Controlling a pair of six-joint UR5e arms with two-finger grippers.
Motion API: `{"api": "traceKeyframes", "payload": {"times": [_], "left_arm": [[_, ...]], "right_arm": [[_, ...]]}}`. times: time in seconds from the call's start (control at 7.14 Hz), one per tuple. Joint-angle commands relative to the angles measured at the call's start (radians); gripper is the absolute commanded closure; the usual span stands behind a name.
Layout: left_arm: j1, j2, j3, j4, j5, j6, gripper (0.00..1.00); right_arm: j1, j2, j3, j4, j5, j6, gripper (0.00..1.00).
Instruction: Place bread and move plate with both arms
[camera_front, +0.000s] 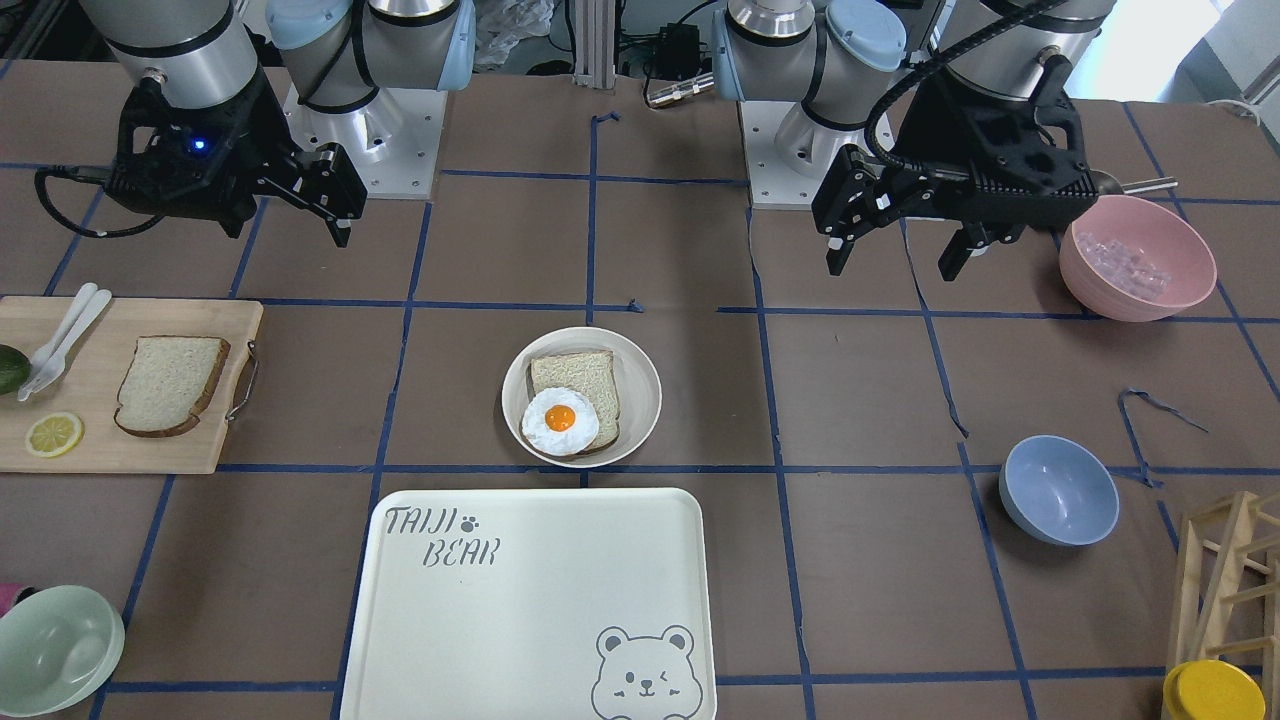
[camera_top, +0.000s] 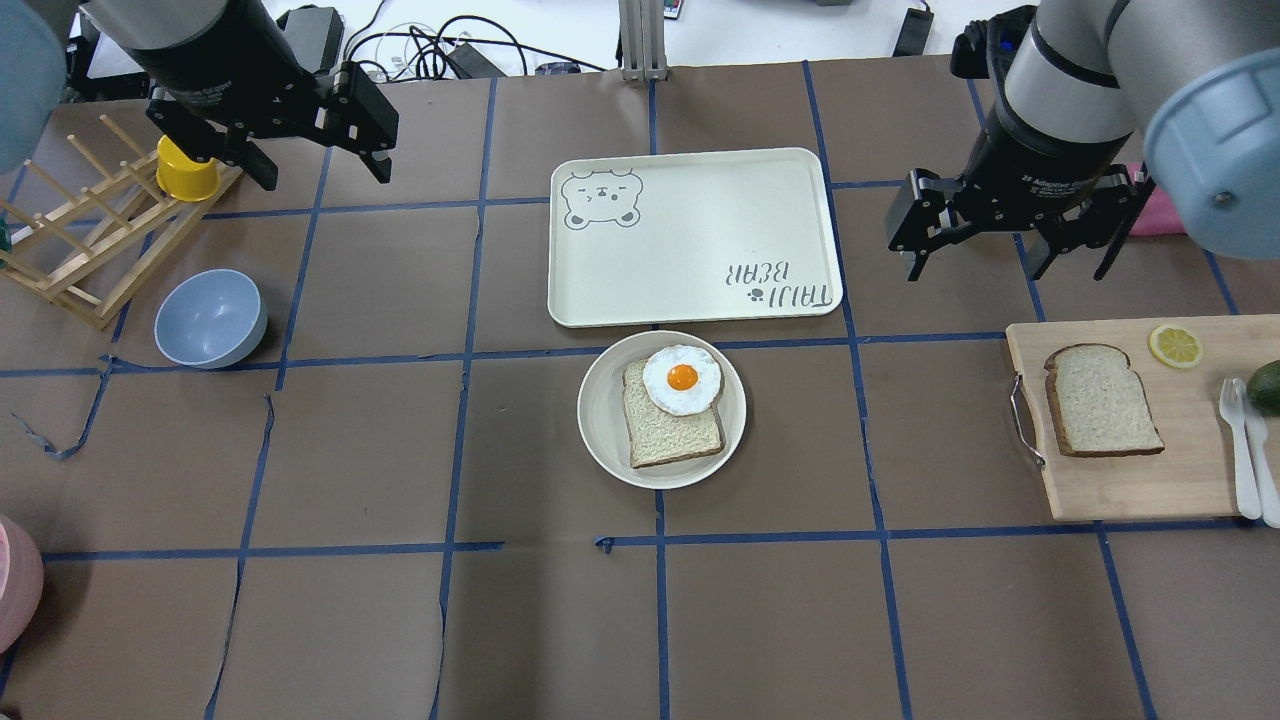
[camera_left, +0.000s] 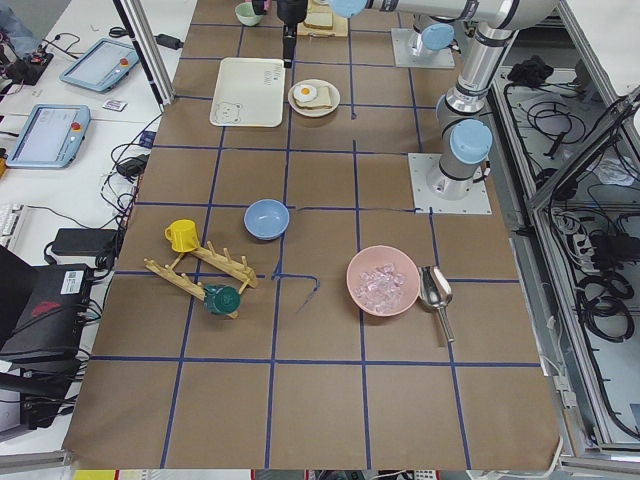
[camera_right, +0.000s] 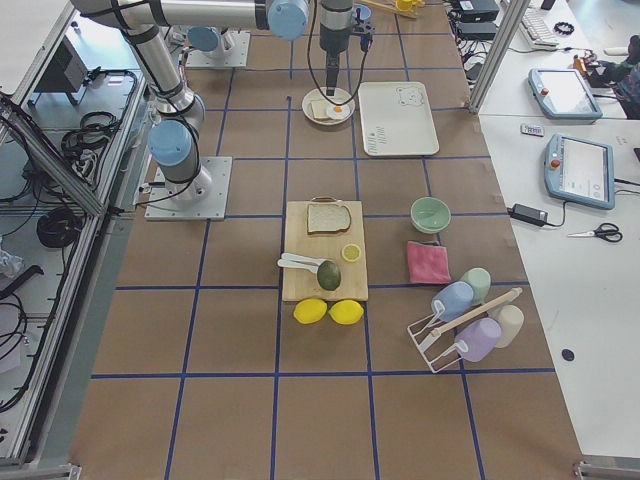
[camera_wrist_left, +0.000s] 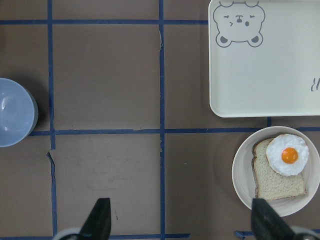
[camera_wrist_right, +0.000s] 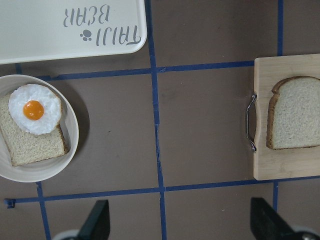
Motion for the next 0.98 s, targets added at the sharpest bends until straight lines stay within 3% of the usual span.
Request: {"api": "traceKeyframes", "payload": {"times": [0.0,0.84], "left_arm": [[0.0,0.0,-0.001,0.001,0.0,0.0,0.0],[0.0,0.0,-0.006,-0.002,-0.004,0.0,0.0]], "right_arm": [[0.0,0.0,-0.002,-0.001,0.001,0.0,0.0],[0.001,0.0,0.0,0.0,0.001,0.0,0.0]]}}
